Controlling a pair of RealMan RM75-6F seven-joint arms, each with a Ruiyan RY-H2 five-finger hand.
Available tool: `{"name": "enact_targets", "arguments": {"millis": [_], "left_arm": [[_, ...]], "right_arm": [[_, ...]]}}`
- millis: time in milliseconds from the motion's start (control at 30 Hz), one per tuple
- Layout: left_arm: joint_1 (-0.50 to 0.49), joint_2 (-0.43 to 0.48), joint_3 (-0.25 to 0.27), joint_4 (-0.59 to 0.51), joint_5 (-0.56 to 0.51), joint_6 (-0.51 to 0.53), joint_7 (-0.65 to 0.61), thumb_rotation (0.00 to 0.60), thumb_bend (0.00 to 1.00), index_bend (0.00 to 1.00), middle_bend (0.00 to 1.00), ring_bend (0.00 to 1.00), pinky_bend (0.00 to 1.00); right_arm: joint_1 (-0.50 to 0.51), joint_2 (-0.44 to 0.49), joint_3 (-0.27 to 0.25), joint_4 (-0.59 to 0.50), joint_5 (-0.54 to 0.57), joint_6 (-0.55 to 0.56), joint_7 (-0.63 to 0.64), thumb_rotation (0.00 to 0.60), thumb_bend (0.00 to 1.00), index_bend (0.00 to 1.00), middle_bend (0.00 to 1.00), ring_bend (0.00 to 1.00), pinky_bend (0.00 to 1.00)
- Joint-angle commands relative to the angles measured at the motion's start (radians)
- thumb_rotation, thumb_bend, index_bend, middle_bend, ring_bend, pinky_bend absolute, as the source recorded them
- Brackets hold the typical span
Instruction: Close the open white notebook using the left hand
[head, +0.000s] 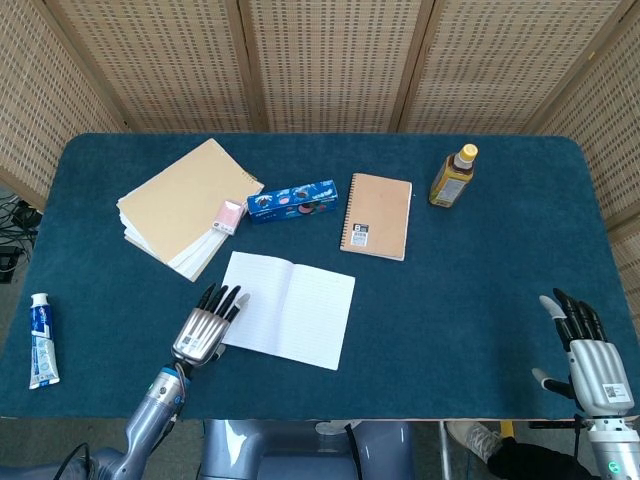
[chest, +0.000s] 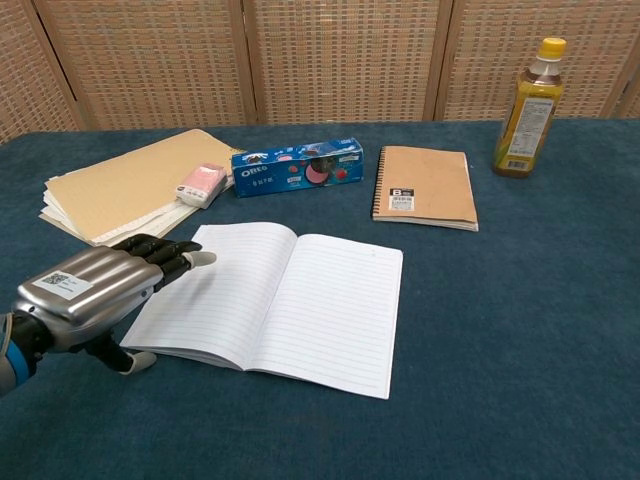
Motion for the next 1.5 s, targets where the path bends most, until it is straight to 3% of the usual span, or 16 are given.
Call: {"name": "enact_targets", "arguments": {"millis": [33,367,500,900,1500], "left_arm": [[-0.003,-0.008,-0.002,0.008,0.004,0.009,0.003,0.6,0.26,0.0,0.0,0.0,0.0],[-0.008,-0.018,0.004,0.021,0.009,0.026,0.01,0.6,0.4,0.0,0.0,0.0,0.0],[-0.01,-0.02,0.006,0.027,0.017,0.035,0.009,0.6,0.41,0.0,0.0,0.0,0.0],[-0.026,-0.035,0.025,0.074,0.145,0.121,0.001,0.6,0.55,0.0,0.0,0.0,0.0],[-0.074,-0.046,0.011,0.11,0.316,0.225,-0.038,0.6,0.57,0.0,0.0,0.0,0.0]], "right_arm": [[-0.001,0.0,0.0,0.0,0.0,0.001,0.001,0.6,0.11,0.0,0.0,0.0,0.0],[0.0,0.0,-0.001,0.0,-0.002,0.0,0.004,0.6,0.11,0.0,0.0,0.0,0.0],[0.0,0.002,-0.002,-0.002,-0.004,0.0,0.004,0.6,0.11,0.0,0.0,0.0,0.0],[0.0,0.002,-0.001,-0.002,-0.001,-0.002,0.009,0.6,0.11,0.0,0.0,0.0,0.0],[-0.001,0.01,0.002,-0.005,0.005,-0.003,0.022,0.6,0.11,0.0,0.0,0.0,0.0]]}}
